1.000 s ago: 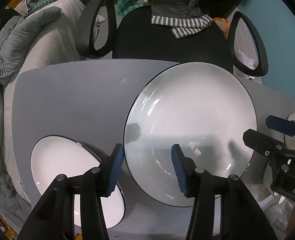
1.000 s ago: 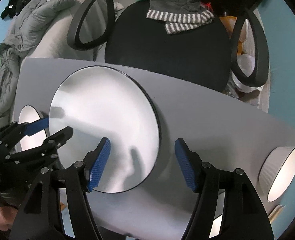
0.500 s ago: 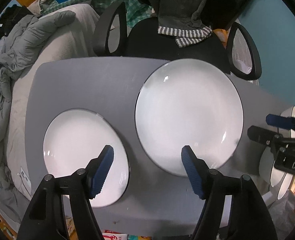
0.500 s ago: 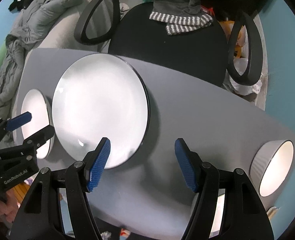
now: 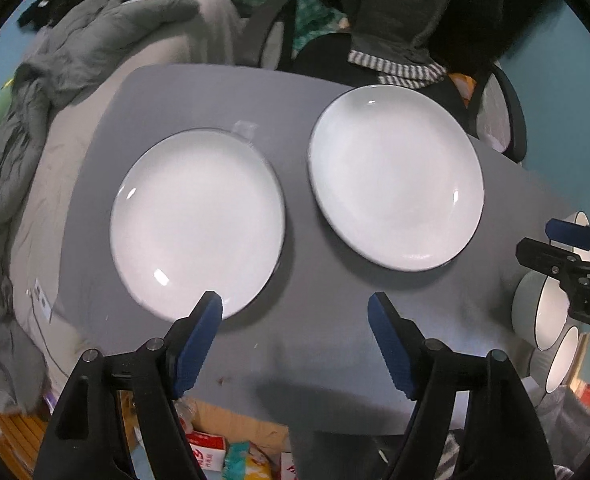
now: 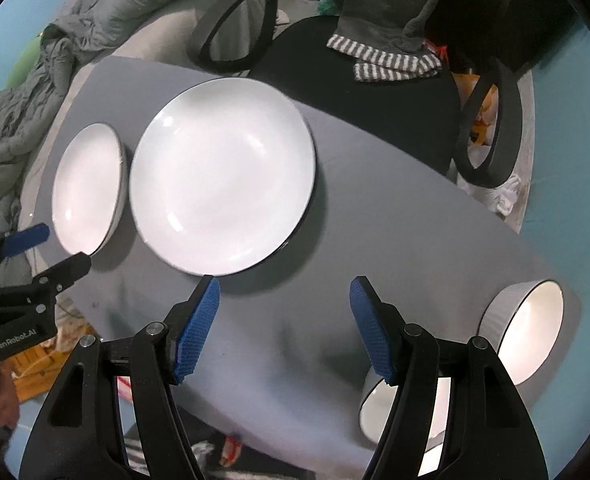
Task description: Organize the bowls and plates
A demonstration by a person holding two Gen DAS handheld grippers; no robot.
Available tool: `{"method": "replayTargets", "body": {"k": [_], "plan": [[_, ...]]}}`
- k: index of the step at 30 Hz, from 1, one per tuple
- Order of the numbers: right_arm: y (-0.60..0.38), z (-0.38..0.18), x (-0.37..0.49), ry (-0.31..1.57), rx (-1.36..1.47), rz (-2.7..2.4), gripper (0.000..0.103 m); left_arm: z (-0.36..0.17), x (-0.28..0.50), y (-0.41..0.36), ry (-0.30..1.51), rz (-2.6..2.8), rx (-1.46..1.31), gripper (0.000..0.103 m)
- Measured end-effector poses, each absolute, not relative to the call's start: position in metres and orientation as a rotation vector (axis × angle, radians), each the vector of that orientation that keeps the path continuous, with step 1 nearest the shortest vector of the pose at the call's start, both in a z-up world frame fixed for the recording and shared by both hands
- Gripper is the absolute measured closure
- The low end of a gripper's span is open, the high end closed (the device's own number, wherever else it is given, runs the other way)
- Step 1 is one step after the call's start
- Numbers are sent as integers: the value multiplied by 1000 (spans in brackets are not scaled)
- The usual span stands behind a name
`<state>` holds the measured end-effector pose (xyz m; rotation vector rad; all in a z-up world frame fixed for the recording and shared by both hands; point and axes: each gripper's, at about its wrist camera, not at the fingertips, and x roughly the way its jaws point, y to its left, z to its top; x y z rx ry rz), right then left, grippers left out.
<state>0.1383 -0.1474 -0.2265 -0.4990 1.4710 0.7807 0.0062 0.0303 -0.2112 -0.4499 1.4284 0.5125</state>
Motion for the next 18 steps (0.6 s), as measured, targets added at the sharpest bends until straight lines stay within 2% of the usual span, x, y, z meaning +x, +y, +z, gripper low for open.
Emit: {"method": "replayTargets", "body": {"k": [18], "plan": [[-99,-226,72,1514,-433,930,35,-216,-60,100,1408,580,-519,26]]}}
